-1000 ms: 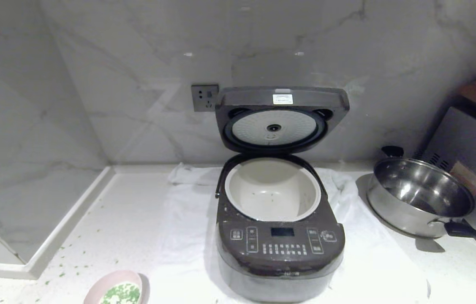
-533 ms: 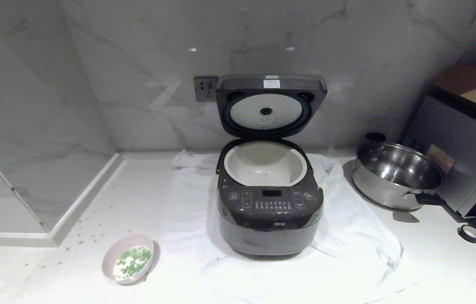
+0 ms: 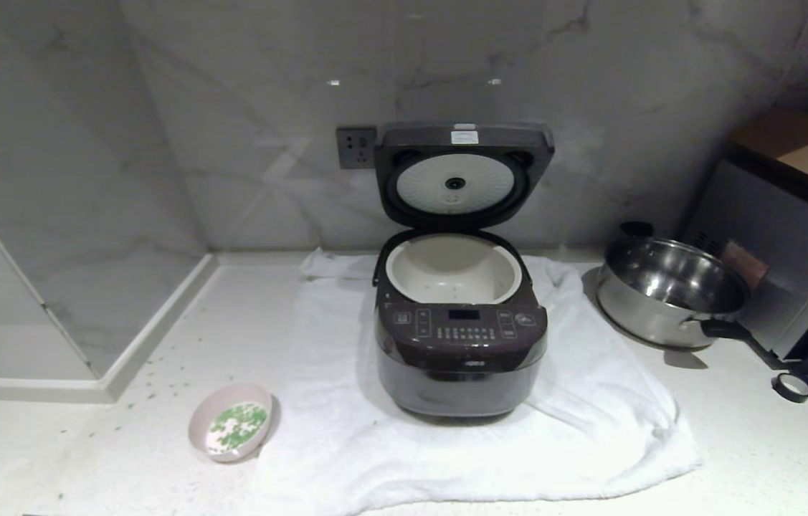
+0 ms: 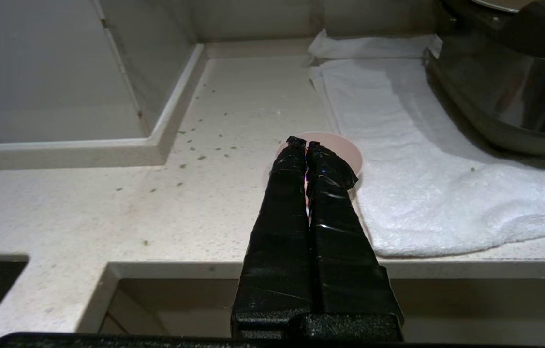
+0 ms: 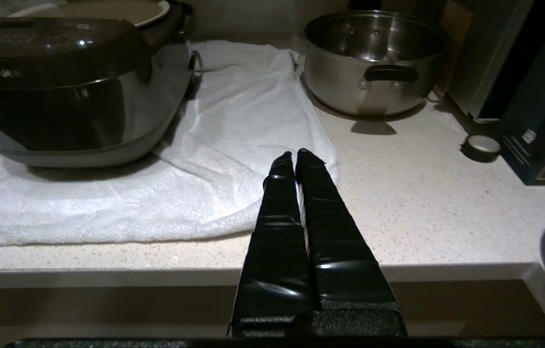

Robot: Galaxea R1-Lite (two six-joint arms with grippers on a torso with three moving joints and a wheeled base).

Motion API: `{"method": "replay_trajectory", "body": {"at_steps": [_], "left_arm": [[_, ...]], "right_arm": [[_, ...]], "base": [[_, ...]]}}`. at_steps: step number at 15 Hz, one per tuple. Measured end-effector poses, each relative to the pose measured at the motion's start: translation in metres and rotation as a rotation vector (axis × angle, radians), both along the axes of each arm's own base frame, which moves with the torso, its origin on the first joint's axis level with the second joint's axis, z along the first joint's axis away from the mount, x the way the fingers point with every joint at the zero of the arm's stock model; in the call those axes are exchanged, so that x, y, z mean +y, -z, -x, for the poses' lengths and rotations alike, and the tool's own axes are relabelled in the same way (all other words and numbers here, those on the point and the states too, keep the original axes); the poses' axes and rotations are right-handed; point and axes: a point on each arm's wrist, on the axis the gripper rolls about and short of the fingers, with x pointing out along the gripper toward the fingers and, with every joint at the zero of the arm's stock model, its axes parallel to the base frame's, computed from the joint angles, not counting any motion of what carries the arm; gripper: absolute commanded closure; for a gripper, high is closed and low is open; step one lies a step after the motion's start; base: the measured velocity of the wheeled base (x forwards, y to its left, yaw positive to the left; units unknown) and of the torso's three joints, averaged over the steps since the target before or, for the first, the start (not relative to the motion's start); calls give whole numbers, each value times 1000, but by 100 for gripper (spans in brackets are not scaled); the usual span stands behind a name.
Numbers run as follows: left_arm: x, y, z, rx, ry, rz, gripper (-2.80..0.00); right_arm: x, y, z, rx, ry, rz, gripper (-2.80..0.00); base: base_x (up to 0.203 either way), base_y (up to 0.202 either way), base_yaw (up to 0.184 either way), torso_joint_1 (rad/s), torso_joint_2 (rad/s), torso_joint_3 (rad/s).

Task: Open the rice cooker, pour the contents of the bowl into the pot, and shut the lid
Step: Turn on the tap

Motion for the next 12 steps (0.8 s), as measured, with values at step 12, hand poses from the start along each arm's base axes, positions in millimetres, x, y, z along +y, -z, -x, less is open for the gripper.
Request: {"method": "replay_trajectory", "body": {"at_steps": [12], "left_arm": [[0,0,0,1,0,0,0]], "right_arm": [[0,0,0,2,0,-2,0]], "base": [[-1,-8,175,4,2,3]]}}
